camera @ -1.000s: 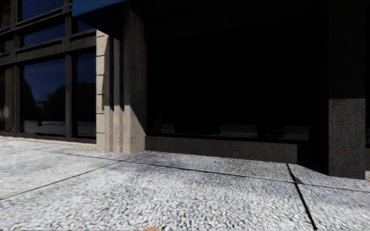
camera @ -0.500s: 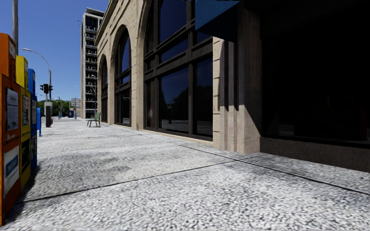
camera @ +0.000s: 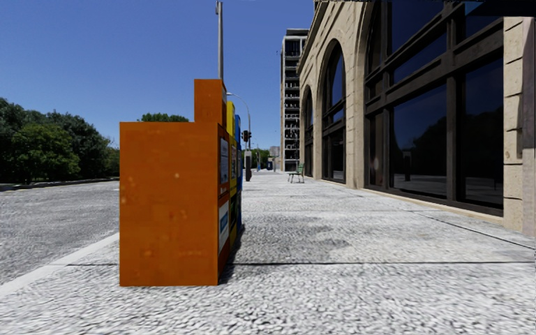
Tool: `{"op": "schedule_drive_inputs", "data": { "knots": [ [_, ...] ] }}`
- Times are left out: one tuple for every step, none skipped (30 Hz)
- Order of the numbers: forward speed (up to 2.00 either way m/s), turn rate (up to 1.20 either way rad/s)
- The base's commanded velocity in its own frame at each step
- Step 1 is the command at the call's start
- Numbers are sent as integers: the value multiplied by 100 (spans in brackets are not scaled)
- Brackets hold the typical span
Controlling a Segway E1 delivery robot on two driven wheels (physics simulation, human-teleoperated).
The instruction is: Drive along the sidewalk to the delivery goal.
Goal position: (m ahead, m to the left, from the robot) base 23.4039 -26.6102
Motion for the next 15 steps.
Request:
{"op": "schedule_drive_inputs", "data": {
  "knots": [
    [0, 0],
    [0, 0],
    [0, 0],
    [0, 0],
    [0, 0],
    [0, 0],
    [0, -102],
    [0, -120],
    [0, -120],
    [0, -120],
    [0, -120],
    [0, -120],
    [0, -120],
    [0, -120],
    [0, -120]
  ]
}}
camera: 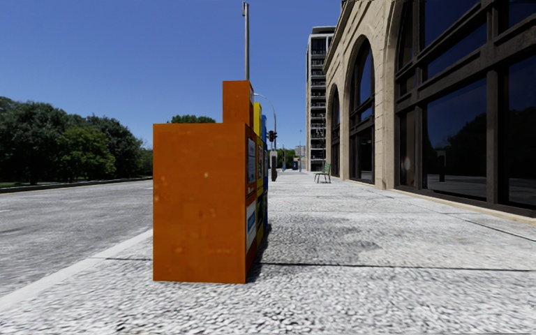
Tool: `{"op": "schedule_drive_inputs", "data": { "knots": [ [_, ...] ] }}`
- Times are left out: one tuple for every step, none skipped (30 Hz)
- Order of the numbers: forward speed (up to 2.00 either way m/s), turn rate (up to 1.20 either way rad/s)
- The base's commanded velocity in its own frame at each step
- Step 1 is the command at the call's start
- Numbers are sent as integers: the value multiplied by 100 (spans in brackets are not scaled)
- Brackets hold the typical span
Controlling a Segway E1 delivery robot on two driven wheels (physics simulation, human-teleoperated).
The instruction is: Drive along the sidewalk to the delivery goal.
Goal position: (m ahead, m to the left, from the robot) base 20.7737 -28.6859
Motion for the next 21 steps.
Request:
{"op": "schedule_drive_inputs", "data": {
  "knots": [
    [0, -120],
    [0, -120],
    [0, -120],
    [0, -120],
    [0, -120],
    [0, -120],
    [0, -120],
    [8, -120],
    [36, -118],
    [76, -30],
    [100, 0],
    [100, 0],
    [129, 0],
    [150, 0],
    [164, 0],
    [174, 0],
    [180, 0],
    [180, 0],
    [184, 0],
    [185, 0],
    [186, 0]
  ]
}}
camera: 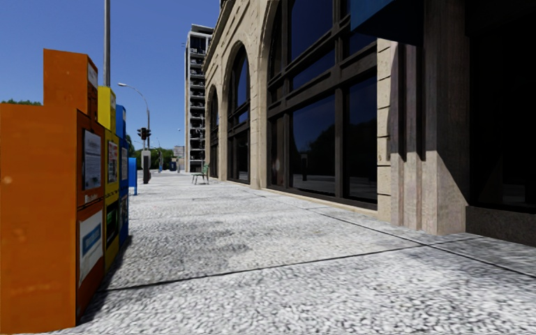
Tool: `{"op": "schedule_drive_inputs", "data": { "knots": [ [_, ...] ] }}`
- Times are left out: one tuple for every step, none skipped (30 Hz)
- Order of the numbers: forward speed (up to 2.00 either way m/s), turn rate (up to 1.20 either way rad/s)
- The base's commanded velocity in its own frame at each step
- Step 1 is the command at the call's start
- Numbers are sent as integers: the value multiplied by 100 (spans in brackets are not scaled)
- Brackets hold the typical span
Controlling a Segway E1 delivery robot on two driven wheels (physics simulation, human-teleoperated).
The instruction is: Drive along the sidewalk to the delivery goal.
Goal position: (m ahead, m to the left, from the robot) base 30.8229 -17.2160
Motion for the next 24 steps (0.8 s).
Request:
{"op": "schedule_drive_inputs", "data": {
  "knots": [
    [186, 0],
    [186, 0],
    [186, 0],
    [186, 0],
    [187, 0],
    [187, 0],
    [187, 0],
    [187, 0],
    [187, 0],
    [187, 0],
    [187, 0],
    [187, 0],
    [187, 0],
    [187, 0],
    [187, 0],
    [187, 0],
    [187, 0],
    [187, 0],
    [187, 0],
    [187, 0],
    [187, 0],
    [187, 0],
    [186, 0],
    [186, 0]
  ]
}}
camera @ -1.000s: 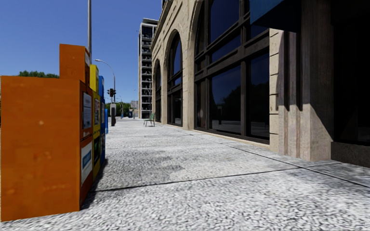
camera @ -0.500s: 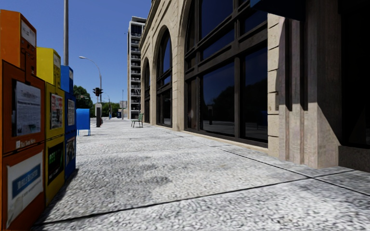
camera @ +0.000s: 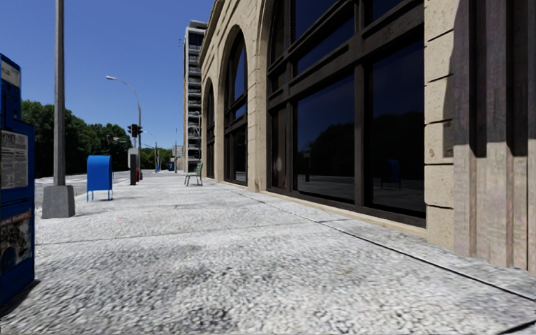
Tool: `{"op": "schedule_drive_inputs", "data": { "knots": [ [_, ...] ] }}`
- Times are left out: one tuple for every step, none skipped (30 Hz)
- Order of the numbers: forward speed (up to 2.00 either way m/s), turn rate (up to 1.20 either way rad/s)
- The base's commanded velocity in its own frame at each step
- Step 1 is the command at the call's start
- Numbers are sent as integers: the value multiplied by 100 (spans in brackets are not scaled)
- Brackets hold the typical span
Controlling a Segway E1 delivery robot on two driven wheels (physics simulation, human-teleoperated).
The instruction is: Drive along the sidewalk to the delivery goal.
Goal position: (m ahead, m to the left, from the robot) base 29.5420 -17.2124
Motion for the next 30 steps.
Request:
{"op": "schedule_drive_inputs", "data": {
  "knots": [
    [186, 0],
    [186, 0],
    [186, 0],
    [186, 0],
    [186, 0],
    [186, 0],
    [186, 0],
    [186, 0],
    [186, 0],
    [186, 0],
    [186, 0],
    [186, 0],
    [185, 0],
    [185, 0],
    [183, 0],
    [180, 0],
    [178, 0],
    [177, 0],
    [177, 0],
    [176, 0],
    [174, 0],
    [172, 0],
    [171, 0],
    [171, 0],
    [171, 0],
    [171, 0],
    [170, 0],
    [170, 0],
    [170, 0],
    [170, 0]
  ]
}}
